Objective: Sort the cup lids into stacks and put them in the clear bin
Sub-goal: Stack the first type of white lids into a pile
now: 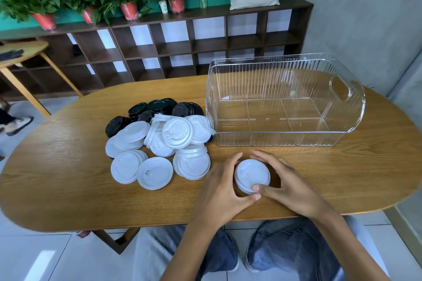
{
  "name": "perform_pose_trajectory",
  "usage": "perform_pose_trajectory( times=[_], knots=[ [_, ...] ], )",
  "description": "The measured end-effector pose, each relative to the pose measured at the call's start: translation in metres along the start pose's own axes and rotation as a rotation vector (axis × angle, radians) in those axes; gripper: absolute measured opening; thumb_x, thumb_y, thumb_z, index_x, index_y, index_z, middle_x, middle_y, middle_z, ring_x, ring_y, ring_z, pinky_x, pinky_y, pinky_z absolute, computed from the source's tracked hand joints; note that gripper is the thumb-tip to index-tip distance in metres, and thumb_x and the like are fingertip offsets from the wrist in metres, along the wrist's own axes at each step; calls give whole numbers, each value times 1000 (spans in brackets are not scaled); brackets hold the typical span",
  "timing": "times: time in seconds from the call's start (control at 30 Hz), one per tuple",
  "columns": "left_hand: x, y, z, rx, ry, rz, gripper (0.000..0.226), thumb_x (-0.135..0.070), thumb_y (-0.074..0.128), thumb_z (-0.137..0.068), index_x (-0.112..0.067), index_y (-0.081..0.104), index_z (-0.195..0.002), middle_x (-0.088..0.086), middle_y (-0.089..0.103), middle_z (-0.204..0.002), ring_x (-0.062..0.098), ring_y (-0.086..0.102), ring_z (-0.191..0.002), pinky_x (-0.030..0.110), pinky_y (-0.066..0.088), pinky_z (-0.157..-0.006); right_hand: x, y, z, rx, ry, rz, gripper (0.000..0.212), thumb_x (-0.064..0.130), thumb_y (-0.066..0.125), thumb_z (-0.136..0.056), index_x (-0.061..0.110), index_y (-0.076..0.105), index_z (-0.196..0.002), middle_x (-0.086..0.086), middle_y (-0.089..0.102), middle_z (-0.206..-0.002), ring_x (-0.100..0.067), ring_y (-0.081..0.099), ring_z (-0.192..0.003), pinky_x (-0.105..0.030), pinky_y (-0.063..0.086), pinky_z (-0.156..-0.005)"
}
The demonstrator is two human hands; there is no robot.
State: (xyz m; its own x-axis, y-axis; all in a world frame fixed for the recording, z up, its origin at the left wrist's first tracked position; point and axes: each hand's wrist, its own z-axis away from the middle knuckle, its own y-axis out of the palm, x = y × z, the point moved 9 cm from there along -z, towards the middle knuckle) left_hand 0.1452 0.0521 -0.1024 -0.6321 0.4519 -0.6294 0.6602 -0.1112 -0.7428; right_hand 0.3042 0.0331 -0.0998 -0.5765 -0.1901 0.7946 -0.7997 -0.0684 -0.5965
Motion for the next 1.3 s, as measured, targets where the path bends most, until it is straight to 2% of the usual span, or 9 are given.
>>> perform_pose_trajectory(
  times=[0.27, 0.47, 0.63, 0.8, 0.87, 0.93, 1.07, 1.17, 1.3],
  knots=[
    [0, -1, 0, 1, -2, 20, 95, -61, 75, -73, -46, 25, -153, -15, 48, -139, 5, 44, -132, 29, 39, -109, -3, 0, -3, -12, 7, 10, 81, 56, 74, -78, 43, 35, -149, 30, 51, -139, 4, 36, -136, -22, 29, -111],
    [2, -1, -1, 21, -6, 79, 95, -56, 76, -74, -44, 26, -153, -19, 48, -140, 0, 41, -132, 21, 33, -110, 0, -1, -3, -6, 0, 85, 72, 57, 71, -77, 37, 48, -142, 26, 48, -134, 10, 36, -131, -2, 26, -102],
    [1, -17, 4, -19, 31, 106, 81, -46, 78, -79, -41, 39, -150, -20, 54, -137, -4, 45, -130, 15, 33, -111, 4, -3, -4, -32, -15, 108, 70, 57, 70, -75, 34, 53, -138, 29, 50, -134, 9, 38, -129, -6, 28, -105],
    [44, -103, 29, -408, -44, 86, 47, -52, 68, -79, -43, 58, -124, -18, 62, -119, 12, 58, -115, 27, 42, -103, 2, -2, -1, -88, -8, 157, 71, 62, 70, -74, 35, 53, -138, 40, 44, -124, 18, 33, -125, 3, 22, -98],
    [65, -134, 41, -547, -81, -22, 47, -51, 66, -78, -33, 62, -121, -12, 64, -118, 18, 57, -113, 34, 41, -102, 1, -1, -1, -91, -3, 164, 71, 55, 76, -76, 33, 53, -139, 41, 42, -125, 22, 30, -123, 3, 21, -97],
    [81, -148, 49, -568, -143, -170, 58, -55, 63, -75, -25, 62, -125, -5, 63, -125, 23, 54, -119, 36, 35, -103, -2, -2, -1, -95, 12, 158, 70, 50, 80, -76, 33, 53, -138, 40, 42, -125, 22, 31, -123, 3, 21, -97],
    [100, -146, 58, -495, -220, -341, 74, -64, 58, -72, -26, 54, -135, -1, 57, -138, 29, 50, -128, 48, 37, -101, -1, -2, 0, -91, 15, 166, 72, 49, 82, -74, 33, 52, -138, 33, 49, -128, 6, 41, -125, -2, 26, -98],
    [103, -137, 53, -410, -229, -426, 80, -67, 55, -71, -25, 53, -139, 2, 57, -141, 30, 51, -129, 52, 40, -100, -2, -3, -1, -93, 14, 163, 77, 54, 81, -73, 35, 50, -140, 29, 50, -132, 3, 41, -127, -7, 27, -102],
    [107, -133, 52, -367, -253, -428, 77, -62, 53, -71, -27, 52, -140, -2, 59, -140, 28, 52, -128, 53, 38, -101, -2, -4, 1, -96, 24, 146, 76, 53, 81, -74, 38, 48, -141, 27, 50, -135, 2, 42, -130, -26, 34, -109]
  ],
)
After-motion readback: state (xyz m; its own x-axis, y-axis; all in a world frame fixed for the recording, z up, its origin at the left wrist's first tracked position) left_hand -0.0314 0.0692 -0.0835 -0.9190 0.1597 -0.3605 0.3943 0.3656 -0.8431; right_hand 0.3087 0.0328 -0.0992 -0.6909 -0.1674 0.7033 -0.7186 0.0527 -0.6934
